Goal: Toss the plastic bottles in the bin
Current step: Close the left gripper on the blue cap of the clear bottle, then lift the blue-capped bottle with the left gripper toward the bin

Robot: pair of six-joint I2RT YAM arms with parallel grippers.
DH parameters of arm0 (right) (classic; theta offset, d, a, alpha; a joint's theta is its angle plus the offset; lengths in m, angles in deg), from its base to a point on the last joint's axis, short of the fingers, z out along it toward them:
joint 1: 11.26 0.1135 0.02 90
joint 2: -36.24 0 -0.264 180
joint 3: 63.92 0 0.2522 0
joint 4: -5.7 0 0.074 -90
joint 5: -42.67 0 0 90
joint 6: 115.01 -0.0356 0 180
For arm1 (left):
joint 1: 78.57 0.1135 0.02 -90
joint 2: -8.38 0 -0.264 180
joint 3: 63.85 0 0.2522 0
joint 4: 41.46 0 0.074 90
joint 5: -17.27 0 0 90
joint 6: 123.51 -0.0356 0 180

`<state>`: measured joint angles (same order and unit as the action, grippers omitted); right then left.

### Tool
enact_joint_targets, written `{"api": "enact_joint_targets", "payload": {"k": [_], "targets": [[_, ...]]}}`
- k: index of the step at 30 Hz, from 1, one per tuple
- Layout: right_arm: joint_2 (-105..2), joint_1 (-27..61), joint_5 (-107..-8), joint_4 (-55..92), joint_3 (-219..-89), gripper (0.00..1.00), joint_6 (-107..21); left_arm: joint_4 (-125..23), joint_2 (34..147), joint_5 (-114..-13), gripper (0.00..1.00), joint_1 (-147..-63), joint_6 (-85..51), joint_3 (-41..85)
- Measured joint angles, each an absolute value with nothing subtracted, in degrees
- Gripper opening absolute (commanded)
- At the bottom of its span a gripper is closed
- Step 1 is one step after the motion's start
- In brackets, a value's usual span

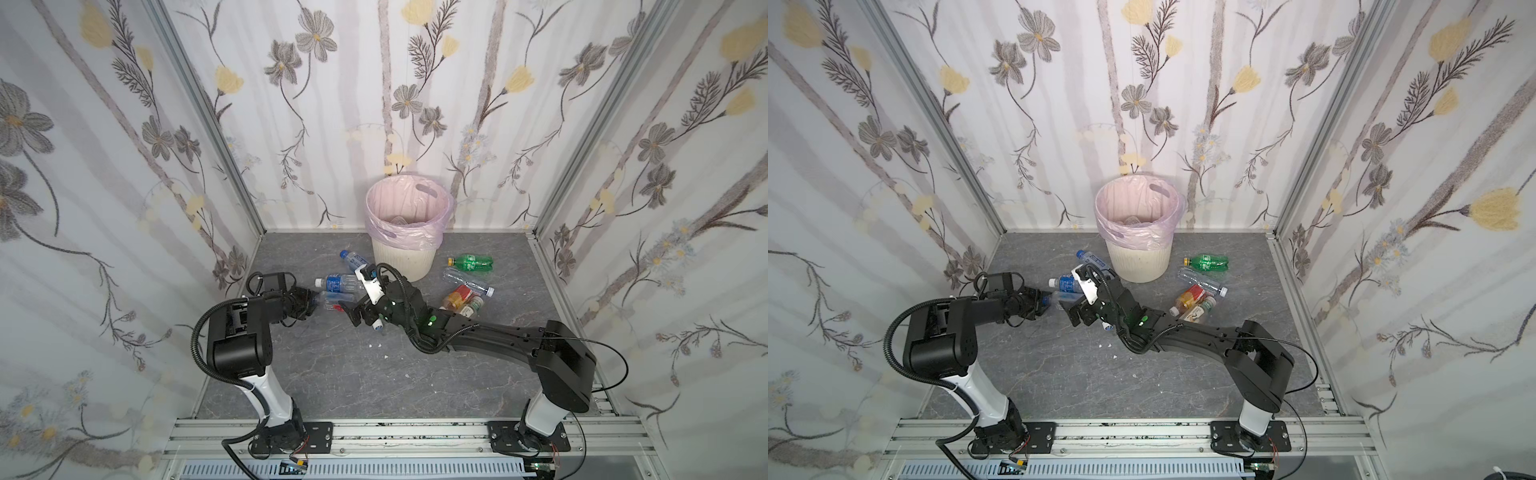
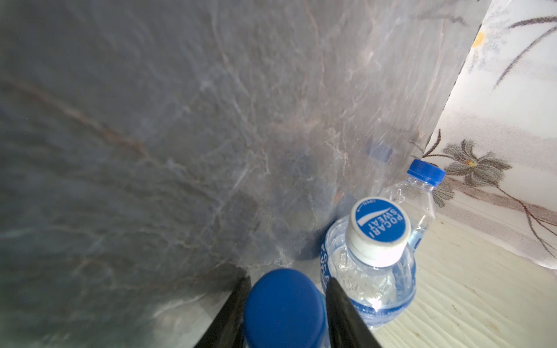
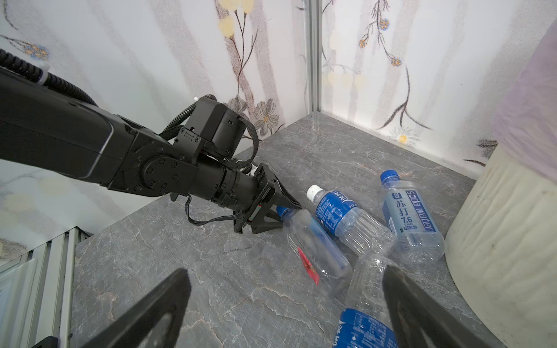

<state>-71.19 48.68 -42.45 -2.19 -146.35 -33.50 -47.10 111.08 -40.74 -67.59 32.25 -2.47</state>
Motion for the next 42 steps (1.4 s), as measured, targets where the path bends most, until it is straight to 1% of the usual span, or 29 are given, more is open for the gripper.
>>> {"api": "enact_joint_targets", "payload": {"k": [10, 22, 33, 42], "targets": [[-71.2, 48.7, -41.4, -1.9, -146.0, 1.00, -33.5, -47.8, 108.1, -42.3, 0.34, -67.6, 30.9, -4.2], [-71.1, 48.7, -41.4, -2.4, -145.1, 1.00, -33.9, -48.4, 103.8, -44.3, 0.31, -67.6, 28.1, -5.7], [-71.1, 48.6, -41.0, -4.0, -144.7, 1.00, -34.9, -48.9, 95.1, -47.6, 0.30, -68.2, 23.6, -6.6], [-70.9, 48.5, -40.7, -4.0, -144.5, 1.00, -35.6, -49.9, 84.1, -53.6, 0.29, -72.4, 18.3, -4.5]]}}
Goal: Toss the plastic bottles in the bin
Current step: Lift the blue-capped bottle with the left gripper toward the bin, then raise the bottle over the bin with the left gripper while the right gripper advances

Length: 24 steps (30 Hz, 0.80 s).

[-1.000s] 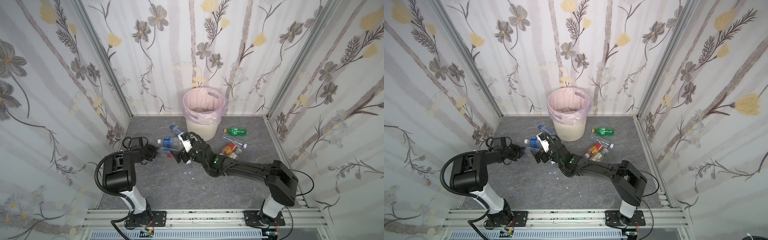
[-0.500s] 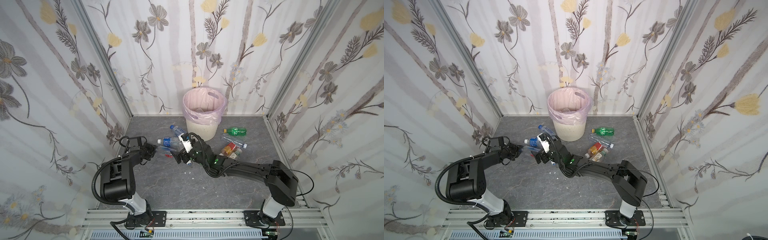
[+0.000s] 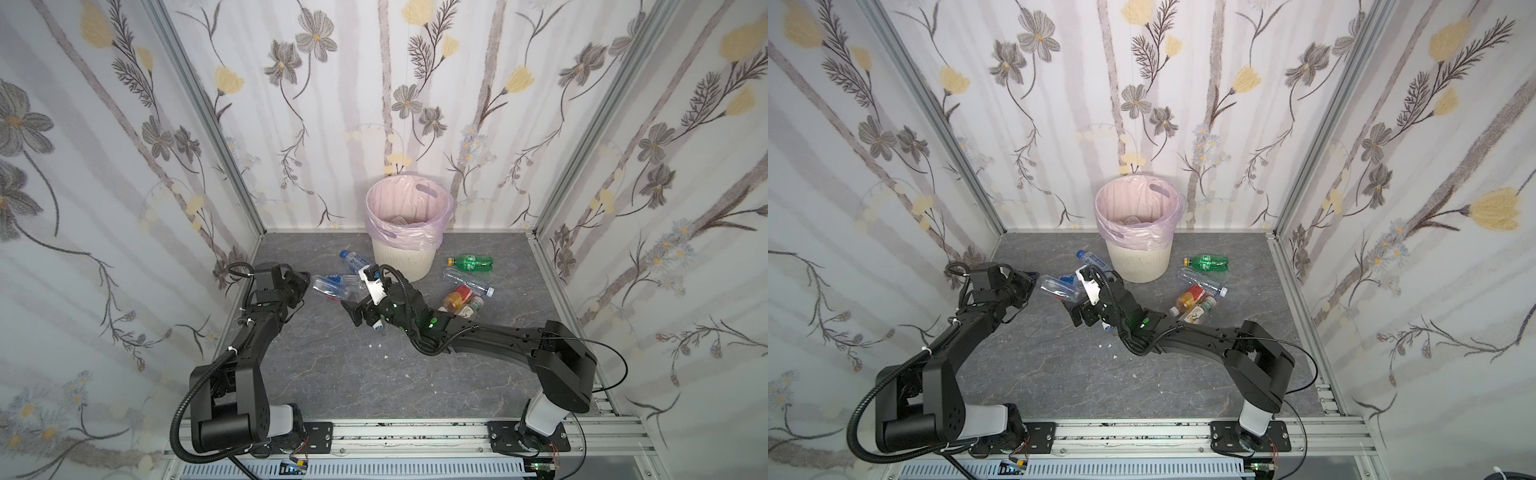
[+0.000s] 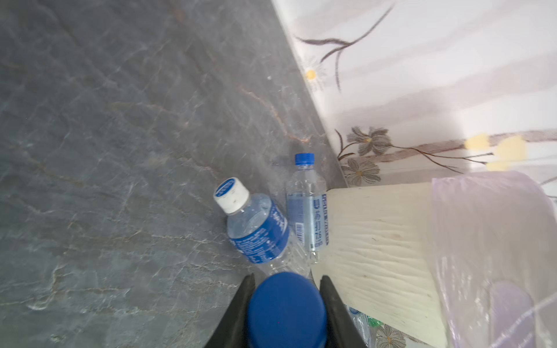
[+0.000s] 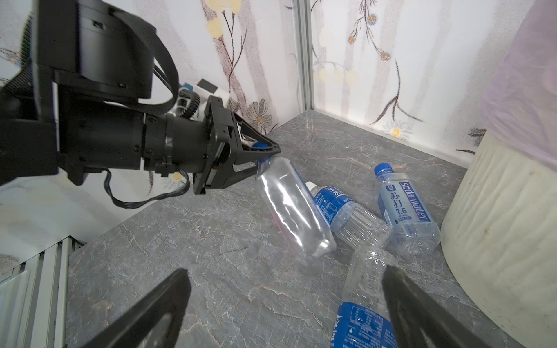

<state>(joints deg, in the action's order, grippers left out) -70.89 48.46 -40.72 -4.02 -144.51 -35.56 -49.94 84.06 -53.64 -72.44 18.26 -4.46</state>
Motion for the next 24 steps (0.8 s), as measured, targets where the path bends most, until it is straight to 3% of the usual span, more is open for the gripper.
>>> {"api": "enact_joint_targets", "payload": {"k": [10, 24], "targets": [[-68.9, 47.1, -38.9, -4.0, -144.8, 1.00, -35.9, -52.3, 77.1, -66.2, 0.29, -83.1, 8.4, 7.0], [-62.5, 40.9, -35.5, -1.1, -148.6, 1.00, -34.4, -53.6, 80.8, -83.5, 0.29, -98.4, -4.7, 28.3]]}}
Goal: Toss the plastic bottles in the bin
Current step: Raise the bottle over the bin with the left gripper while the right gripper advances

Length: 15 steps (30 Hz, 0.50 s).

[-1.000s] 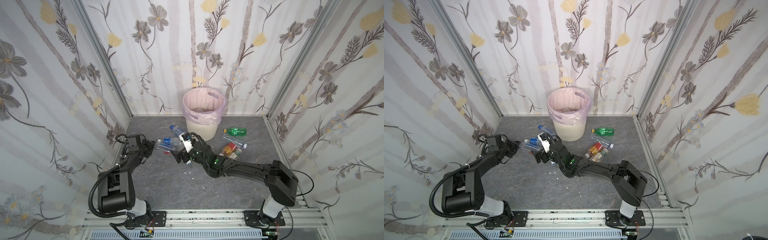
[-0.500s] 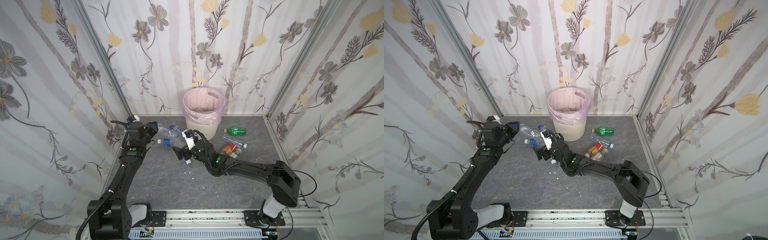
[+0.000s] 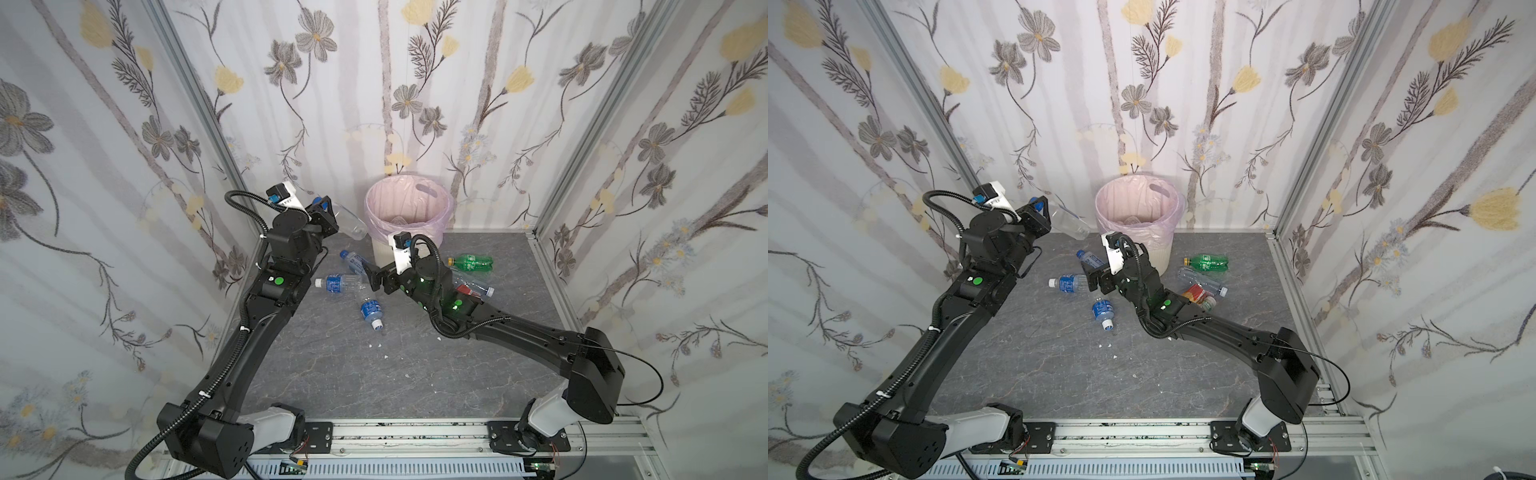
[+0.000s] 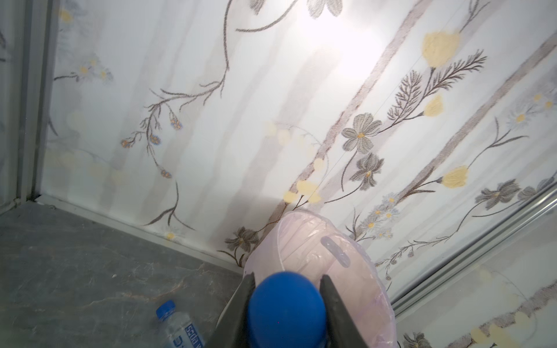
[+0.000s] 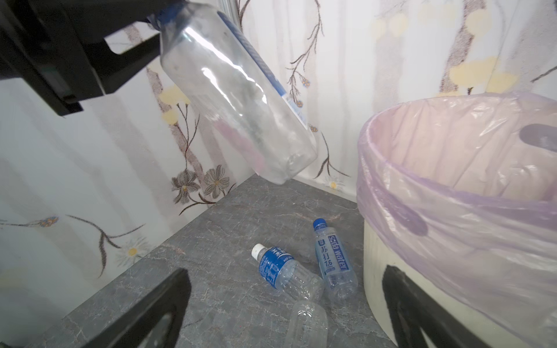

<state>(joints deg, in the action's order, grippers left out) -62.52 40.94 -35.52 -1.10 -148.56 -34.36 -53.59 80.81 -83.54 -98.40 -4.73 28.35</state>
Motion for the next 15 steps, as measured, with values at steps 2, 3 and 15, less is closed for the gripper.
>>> {"api": "enact_joint_targets", "payload": {"k": [2, 3, 15], "targets": [[-61.6, 39.9, -35.0, -0.9, -148.9, 1.00, -34.4, -53.3, 82.5, -85.2, 0.29, -100.3, -6.4, 31.5], [-61.1, 39.2, -34.6, -0.8, -149.2, 1.00, -34.4, -53.3, 83.8, -86.2, 0.29, -101.5, -7.6, 33.5], [-55.7, 31.8, -30.7, 2.3, -153.5, 1.00, -34.2, -53.2, 98.0, -95.2, 0.29, -113.9, -22.5, 56.0]]}}
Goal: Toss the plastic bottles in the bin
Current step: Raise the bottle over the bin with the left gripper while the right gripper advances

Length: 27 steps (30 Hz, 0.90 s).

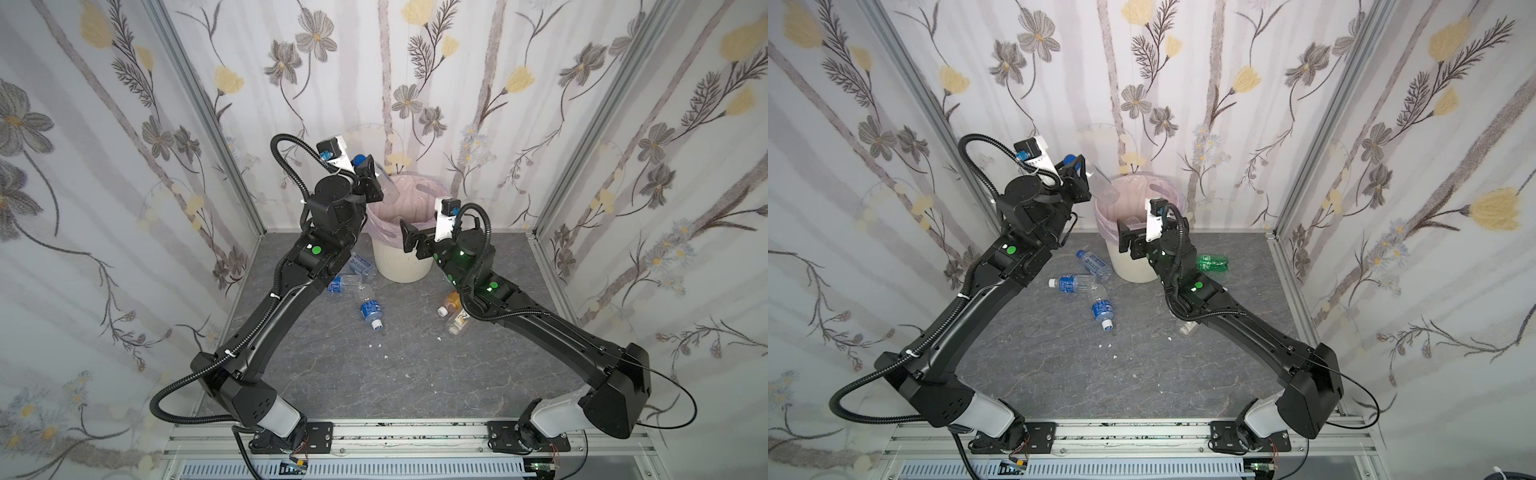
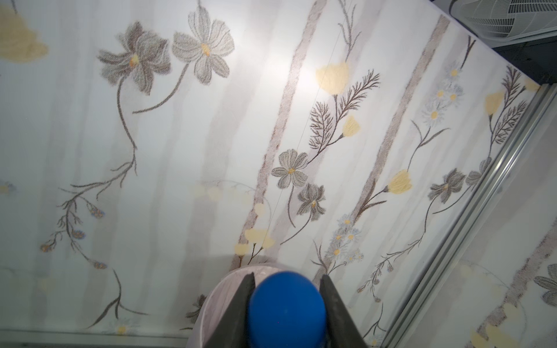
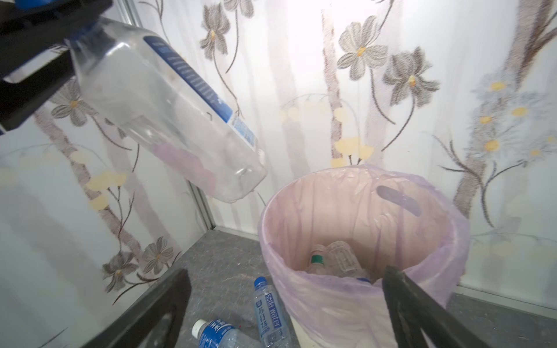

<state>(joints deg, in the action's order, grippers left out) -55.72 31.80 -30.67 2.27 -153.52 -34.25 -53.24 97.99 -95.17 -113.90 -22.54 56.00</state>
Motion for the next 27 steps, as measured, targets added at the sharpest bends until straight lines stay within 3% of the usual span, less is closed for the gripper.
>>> {"api": "enact_joint_targets", "payload": {"k": [14, 23, 27], "targets": [[-48.2, 28.3, -30.2, 4.5, -154.2, 1.00, -33.3, -51.8, 114.2, -100.8, 0.30, -123.7, -43.8, 89.6], [-47.5, 27.8, -29.2, 4.6, -152.4, 1.00, -33.3, -50.7, 117.8, -101.9, 0.37, -122.4, -45.7, 88.0], [-46.3, 27.5, -29.0, 4.6, -150.2, 1.00, -34.1, -52.6, 120.6, -98.4, 0.57, -115.7, -37.5, 79.3]]}}
